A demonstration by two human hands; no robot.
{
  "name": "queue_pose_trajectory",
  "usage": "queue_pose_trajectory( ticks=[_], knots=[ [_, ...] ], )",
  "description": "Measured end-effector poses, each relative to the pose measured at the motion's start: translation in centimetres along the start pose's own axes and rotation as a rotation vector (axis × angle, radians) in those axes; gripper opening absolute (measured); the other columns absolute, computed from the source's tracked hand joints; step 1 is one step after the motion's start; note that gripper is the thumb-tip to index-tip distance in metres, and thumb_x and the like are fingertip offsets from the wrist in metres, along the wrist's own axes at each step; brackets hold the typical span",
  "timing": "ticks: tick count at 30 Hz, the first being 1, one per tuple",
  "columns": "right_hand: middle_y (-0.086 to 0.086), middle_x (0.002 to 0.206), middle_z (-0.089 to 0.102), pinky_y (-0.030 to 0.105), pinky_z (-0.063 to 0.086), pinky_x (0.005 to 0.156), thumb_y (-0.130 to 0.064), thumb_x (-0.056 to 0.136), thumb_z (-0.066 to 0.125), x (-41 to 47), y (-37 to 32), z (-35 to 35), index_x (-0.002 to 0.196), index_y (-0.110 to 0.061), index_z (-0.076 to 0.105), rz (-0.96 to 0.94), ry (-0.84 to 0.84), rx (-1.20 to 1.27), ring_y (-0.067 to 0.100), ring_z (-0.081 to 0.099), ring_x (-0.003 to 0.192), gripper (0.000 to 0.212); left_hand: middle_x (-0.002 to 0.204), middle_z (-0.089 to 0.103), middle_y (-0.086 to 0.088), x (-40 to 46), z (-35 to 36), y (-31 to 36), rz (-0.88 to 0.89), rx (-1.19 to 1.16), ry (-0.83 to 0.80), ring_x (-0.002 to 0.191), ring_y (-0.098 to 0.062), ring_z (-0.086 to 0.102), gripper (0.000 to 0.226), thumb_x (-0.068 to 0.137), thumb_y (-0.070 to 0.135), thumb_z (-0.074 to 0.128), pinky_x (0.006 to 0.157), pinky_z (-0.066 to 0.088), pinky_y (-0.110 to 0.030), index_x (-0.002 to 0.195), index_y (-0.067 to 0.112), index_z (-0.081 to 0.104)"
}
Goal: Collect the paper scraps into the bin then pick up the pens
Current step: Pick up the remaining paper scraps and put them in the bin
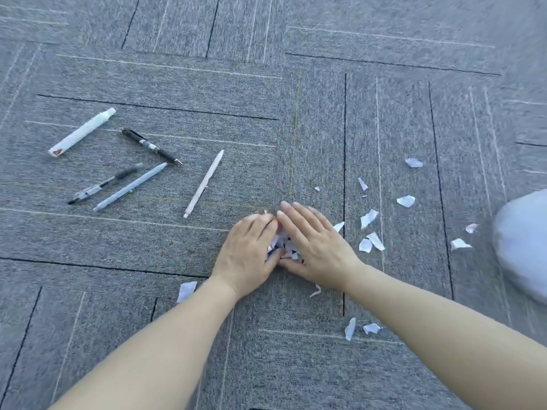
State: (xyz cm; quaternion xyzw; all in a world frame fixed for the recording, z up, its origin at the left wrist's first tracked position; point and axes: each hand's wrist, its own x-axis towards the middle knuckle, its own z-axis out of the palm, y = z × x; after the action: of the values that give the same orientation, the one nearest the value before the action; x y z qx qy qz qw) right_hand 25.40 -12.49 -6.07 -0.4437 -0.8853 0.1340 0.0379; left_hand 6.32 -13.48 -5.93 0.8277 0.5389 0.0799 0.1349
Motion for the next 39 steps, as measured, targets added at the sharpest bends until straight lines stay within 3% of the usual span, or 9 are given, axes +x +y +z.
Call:
queue_pose_trajectory(
  ticks=[6, 9, 13, 17, 20, 28, 31, 34, 39],
  knots=[
    [0.008, 0.107, 0.061, 0.037, 0.044, 0.073, -0.037, 0.092, 0.051, 1.3, -0.6, -0.3, 0.112, -0.008, 0.061, -0.085, 0.156, -0.102, 0.025, 0.056, 0.087, 0.037, 0.072, 0.054, -0.004, 0.9, 0.2, -0.5, 0.099, 0.108, 0.173, 0.066, -0.025, 0.053, 0.017, 0.091, 0.028, 0.045, 0.057, 0.045, -0.037, 0.082, 0.014, 0.048],
    [0.007, 0.088, 0.058, 0.034, 0.044, 0.049, -0.022, 0.083, 0.065, 1.5, -0.9, -0.8, 0.093, -0.010, 0.056, -0.105, 0.105, -0.120, 0.024, 0.057, 0.069, 0.019, 0.062, 0.055, -0.002, 1.9, -0.2, -1.3, 0.204, 0.140, 0.099, 0.053, -0.023, 0.055, 0.017, 0.088, 0.026, 0.045, 0.043, 0.045, -0.031, 0.077, 0.014, 0.049],
    [0.005, 0.071, 0.053, 0.027, 0.031, 0.032, -0.008, 0.076, 0.072, 0.6, -1.0, -1.8, 0.088, -0.014, 0.039, -0.075, -0.001, -0.025, 0.023, 0.054, 0.043, 0.035, 0.056, 0.058, -0.002, 2.0, -1.2, -1.4, 0.290, 0.001, -0.088, 0.043, -0.024, 0.059, 0.022, 0.083, 0.029, 0.041, 0.033, 0.042, -0.025, 0.075, 0.012, 0.054],
    [0.005, 0.079, 0.061, 0.037, 0.047, 0.051, -0.024, 0.099, 0.051, -1.3, -1.0, -6.4, 0.095, -0.009, 0.050, 0.349, 0.083, 0.304, 0.024, 0.057, 0.059, 0.015, 0.054, 0.044, 0.007, 4.8, -4.7, 3.1, 0.070, -0.432, -0.081, 0.048, -0.015, 0.047, 0.030, 0.089, 0.043, 0.037, 0.046, 0.036, -0.030, 0.071, 0.019, 0.038],
    [-0.005, 0.062, 0.052, 0.032, 0.039, 0.054, -0.026, 0.099, 0.051, -3.6, 0.9, -13.6, 0.086, -0.009, 0.051, 0.589, 0.461, 0.581, 0.013, 0.043, 0.054, 0.021, 0.049, 0.034, 0.008, 10.5, -9.3, 9.9, 0.082, -0.739, 0.063, 0.047, -0.007, 0.030, 0.036, 0.089, 0.042, 0.046, 0.046, 0.027, -0.025, 0.064, 0.019, 0.035],
    [0.006, 0.059, 0.055, 0.021, 0.035, 0.049, -0.030, 0.098, 0.052, -15.1, 7.6, -32.2, 0.083, -0.014, 0.056, 0.984, 1.194, 0.320, 0.017, 0.049, 0.056, 0.023, 0.046, 0.030, 0.010, 21.4, -19.5, 35.5, 0.438, -1.166, 0.026, 0.035, -0.005, 0.034, 0.042, 0.093, 0.017, 0.052, 0.038, 0.027, -0.016, 0.058, 0.018, 0.030],
    [-0.003, 0.059, 0.057, 0.025, 0.038, 0.052, -0.029, 0.097, 0.050, -19.7, 10.5, -34.4, 0.086, -0.011, 0.058, 1.189, 1.262, 0.254, 0.016, 0.055, 0.059, 0.023, 0.041, 0.034, 0.009, 22.8, -18.5, 43.0, 0.422, -1.217, -0.105, 0.034, -0.021, 0.041, 0.040, 0.090, 0.021, 0.053, 0.039, 0.030, -0.023, 0.056, 0.019, 0.032],
    [-0.002, 0.062, 0.061, 0.022, 0.044, 0.055, -0.028, 0.095, 0.049, -22.3, 12.6, -34.3, 0.080, -0.014, 0.058, 1.366, 1.186, 0.313, 0.020, 0.062, 0.065, 0.022, 0.037, 0.038, 0.007, 23.8, -15.8, 46.6, 0.374, -1.105, -0.169, 0.034, -0.014, 0.039, 0.043, 0.092, 0.021, 0.050, 0.041, 0.029, -0.021, 0.051, 0.015, 0.038],
    [0.004, 0.076, 0.060, 0.036, 0.042, 0.068, -0.029, 0.092, 0.039, -24.4, 14.7, -31.8, 0.067, -0.018, 0.051, 1.552, 0.886, 0.474, 0.029, 0.054, 0.078, 0.030, 0.067, 0.065, -0.009, 24.4, -13.0, 46.9, 0.323, -0.550, -0.380, 0.066, -0.029, 0.063, 0.042, 0.091, 0.043, 0.040, 0.069, 0.053, -0.034, 0.080, 0.007, 0.060]
  ],
)
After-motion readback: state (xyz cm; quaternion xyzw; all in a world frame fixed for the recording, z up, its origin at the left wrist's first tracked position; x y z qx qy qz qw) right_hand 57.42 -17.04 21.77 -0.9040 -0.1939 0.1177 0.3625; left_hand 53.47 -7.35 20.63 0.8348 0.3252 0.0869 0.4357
